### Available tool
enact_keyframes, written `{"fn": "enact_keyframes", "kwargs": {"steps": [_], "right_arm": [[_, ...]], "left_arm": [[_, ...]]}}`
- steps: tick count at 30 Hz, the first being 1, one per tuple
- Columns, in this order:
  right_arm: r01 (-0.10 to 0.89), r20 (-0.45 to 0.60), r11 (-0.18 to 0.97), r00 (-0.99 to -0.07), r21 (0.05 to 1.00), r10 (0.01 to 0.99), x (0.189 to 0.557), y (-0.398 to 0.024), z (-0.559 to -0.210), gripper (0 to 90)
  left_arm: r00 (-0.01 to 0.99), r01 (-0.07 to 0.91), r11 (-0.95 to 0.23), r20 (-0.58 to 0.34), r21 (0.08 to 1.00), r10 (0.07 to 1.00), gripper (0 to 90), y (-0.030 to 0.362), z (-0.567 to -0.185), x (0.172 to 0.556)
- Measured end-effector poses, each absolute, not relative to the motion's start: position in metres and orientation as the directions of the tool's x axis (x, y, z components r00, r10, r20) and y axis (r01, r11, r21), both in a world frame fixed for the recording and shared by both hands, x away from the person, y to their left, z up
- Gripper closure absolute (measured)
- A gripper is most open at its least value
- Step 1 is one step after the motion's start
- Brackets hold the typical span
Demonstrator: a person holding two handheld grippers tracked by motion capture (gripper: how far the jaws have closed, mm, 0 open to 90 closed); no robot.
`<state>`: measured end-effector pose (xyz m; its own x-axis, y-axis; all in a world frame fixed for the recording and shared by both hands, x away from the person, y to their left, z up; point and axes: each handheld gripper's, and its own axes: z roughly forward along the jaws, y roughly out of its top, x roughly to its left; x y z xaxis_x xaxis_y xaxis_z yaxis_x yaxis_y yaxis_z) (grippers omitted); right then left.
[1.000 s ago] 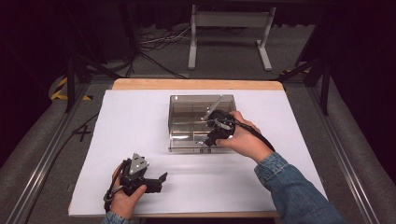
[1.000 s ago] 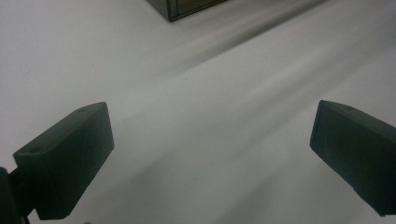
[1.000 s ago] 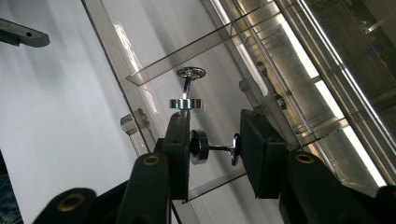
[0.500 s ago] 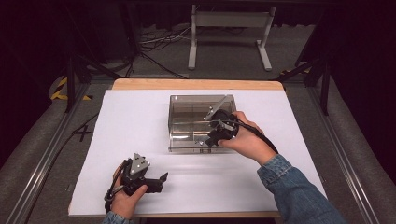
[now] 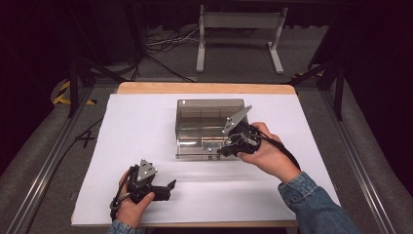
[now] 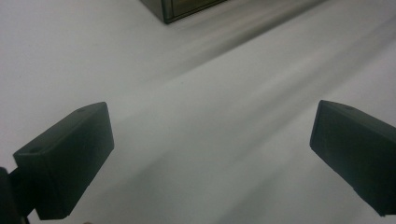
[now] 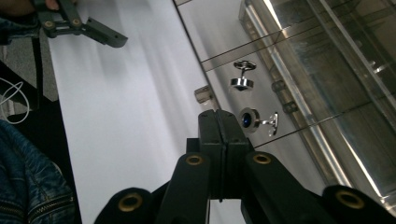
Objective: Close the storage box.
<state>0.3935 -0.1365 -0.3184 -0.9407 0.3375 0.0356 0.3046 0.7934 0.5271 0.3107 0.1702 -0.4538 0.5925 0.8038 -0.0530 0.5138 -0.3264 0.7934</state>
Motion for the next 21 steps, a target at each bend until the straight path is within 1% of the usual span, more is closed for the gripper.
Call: {"fn": "enact_keyframes", "kwargs": {"steps": [12,21], "right_arm": [[0.289,0.056,0.793,-0.950,0.537,0.308,0.379,-0.139,-0.327,90.0],[0.284,0.057,0.811,-0.953,0.512,0.298,0.376,-0.138,-0.339,90.0]], "left_arm": [[0.581,0.518,-0.317,-0.055,0.795,0.812,0.3,0.173,-0.453,0.309],[0.580,0.522,-0.319,-0.055,0.791,0.813,0.3,0.174,-0.453,0.308]]}}
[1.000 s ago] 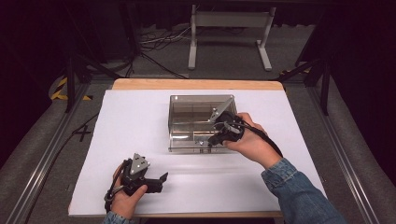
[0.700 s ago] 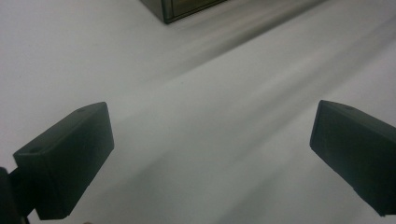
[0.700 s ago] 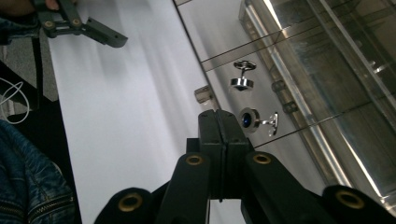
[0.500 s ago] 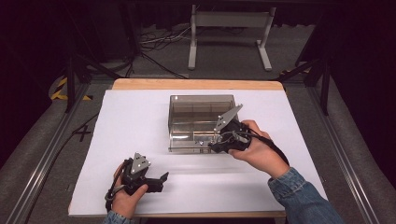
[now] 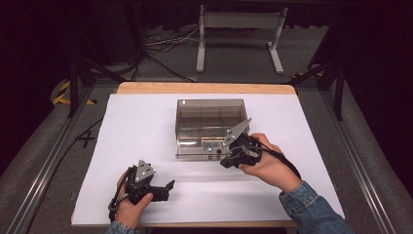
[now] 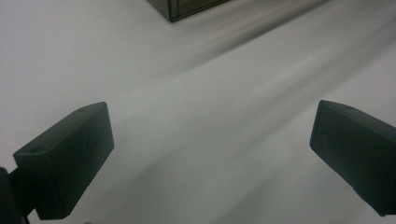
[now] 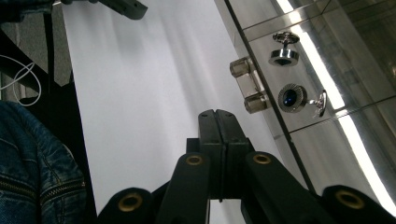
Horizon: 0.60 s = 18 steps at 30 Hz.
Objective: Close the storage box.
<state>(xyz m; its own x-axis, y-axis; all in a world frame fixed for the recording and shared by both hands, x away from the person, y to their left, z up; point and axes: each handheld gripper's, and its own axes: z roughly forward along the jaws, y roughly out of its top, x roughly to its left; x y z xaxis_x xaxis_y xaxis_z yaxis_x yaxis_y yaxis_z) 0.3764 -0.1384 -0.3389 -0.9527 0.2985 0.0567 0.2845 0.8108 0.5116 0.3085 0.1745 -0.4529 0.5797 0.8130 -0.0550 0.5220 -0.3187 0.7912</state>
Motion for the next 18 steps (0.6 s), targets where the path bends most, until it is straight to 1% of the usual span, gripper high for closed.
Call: {"fn": "enact_keyframes", "kwargs": {"steps": [14,18], "right_arm": [[0.308,0.068,0.828,-0.947,0.468,0.314,0.382,-0.136,-0.358,90.0],[0.299,0.055,0.829,-0.949,0.472,0.311,0.388,-0.134,-0.364,90.0]], "left_arm": [[0.575,0.523,-0.315,-0.056,0.792,0.816,0.3,0.176,-0.453,0.307],[0.577,0.523,-0.318,-0.054,0.791,0.815,0.3,0.176,-0.453,0.307]]}}
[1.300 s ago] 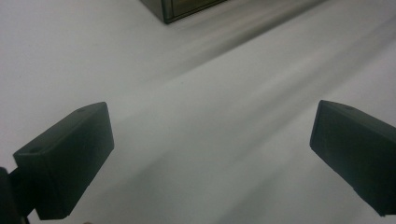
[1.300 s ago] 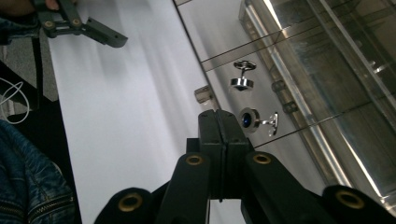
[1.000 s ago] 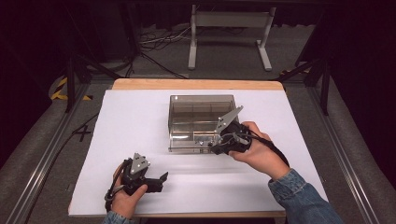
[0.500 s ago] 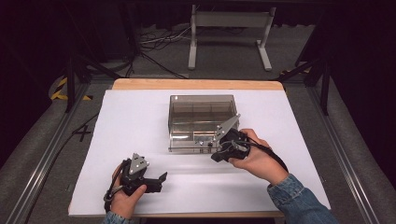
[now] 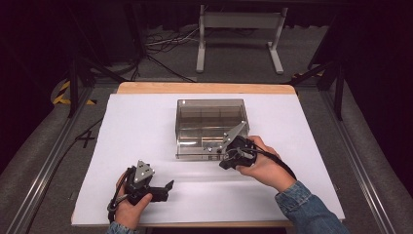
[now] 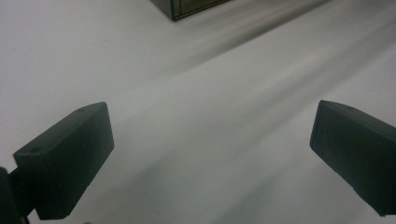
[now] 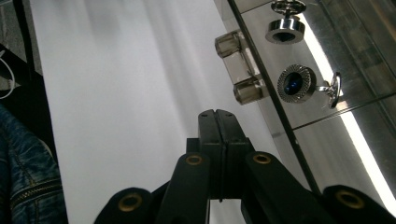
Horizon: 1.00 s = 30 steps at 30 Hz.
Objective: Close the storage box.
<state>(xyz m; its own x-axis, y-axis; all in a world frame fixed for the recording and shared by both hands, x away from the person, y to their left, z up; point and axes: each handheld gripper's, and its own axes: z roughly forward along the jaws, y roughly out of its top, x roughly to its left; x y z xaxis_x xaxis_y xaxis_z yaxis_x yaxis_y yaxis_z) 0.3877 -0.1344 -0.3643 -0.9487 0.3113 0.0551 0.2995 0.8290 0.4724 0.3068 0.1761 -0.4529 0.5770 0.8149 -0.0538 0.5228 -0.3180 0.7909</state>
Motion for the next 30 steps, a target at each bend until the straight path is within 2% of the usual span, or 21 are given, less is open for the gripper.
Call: {"fn": "enact_keyframes", "kwargs": {"steps": [30], "right_arm": [[0.314,0.002,0.813,-0.933,0.491,0.359,0.3977,-0.1311,-0.3618,90.0]], "left_arm": [[0.578,0.520,-0.316,-0.054,0.794,0.814,0.3,0.1755,-0.4531,0.3069]]}}
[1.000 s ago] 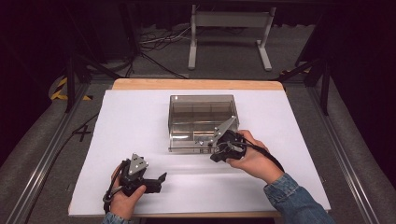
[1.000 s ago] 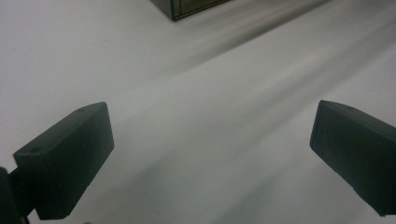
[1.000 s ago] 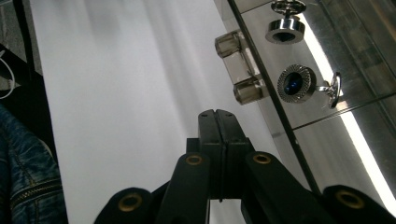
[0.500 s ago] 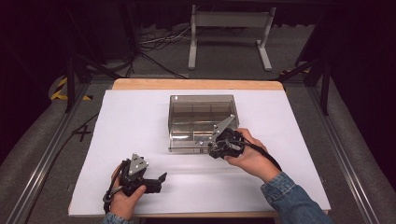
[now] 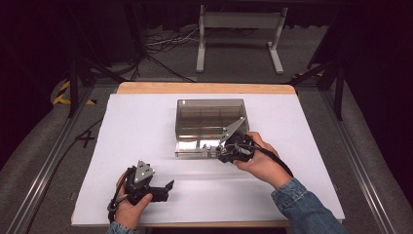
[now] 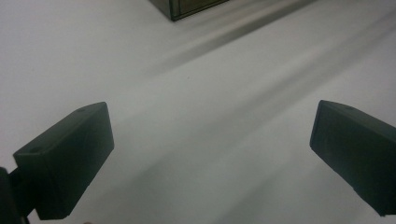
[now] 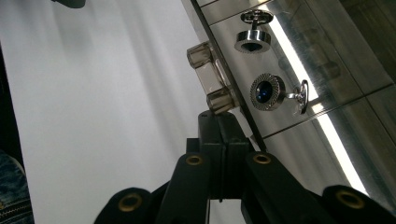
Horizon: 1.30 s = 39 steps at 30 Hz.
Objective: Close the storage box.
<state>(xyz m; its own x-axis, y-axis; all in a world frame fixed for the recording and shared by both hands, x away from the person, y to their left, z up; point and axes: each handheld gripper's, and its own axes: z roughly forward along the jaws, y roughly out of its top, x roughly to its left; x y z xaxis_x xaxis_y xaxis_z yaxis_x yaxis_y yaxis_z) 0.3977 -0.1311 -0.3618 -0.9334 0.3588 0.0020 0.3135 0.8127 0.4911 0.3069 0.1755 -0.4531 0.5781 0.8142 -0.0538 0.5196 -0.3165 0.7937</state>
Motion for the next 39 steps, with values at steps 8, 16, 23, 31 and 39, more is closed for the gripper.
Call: {"fn": "enact_keyframes", "kwargs": {"steps": [8,16,23,31,39], "right_arm": [[0.318,-0.015,0.809,-0.927,0.495,0.374,0.403,-0.131,-0.360,90.0],[0.340,-0.014,0.783,-0.914,0.521,0.406,0.411,-0.131,-0.356,90.0],[0.352,-0.029,0.772,-0.902,0.529,0.430,0.418,-0.132,-0.355,90.0],[0.364,-0.049,0.755,-0.885,0.546,0.462,0.427,-0.135,-0.357,90.0],[0.368,-0.065,0.740,-0.873,0.563,0.483,0.433,-0.136,-0.359,90.0]], "left_arm": [[0.579,0.519,-0.316,-0.054,0.794,0.814,0.3,0.176,-0.453,0.307],[0.580,0.521,-0.318,-0.055,0.792,0.813,0.3,0.175,-0.453,0.307],[0.580,0.520,-0.317,-0.056,0.793,0.812,0.4,0.175,-0.454,0.307],[0.580,0.520,-0.317,-0.055,0.793,0.813,0.3,0.175,-0.454,0.307],[0.581,0.520,-0.317,-0.056,0.793,0.812,0.3,0.175,-0.454,0.307]]}}
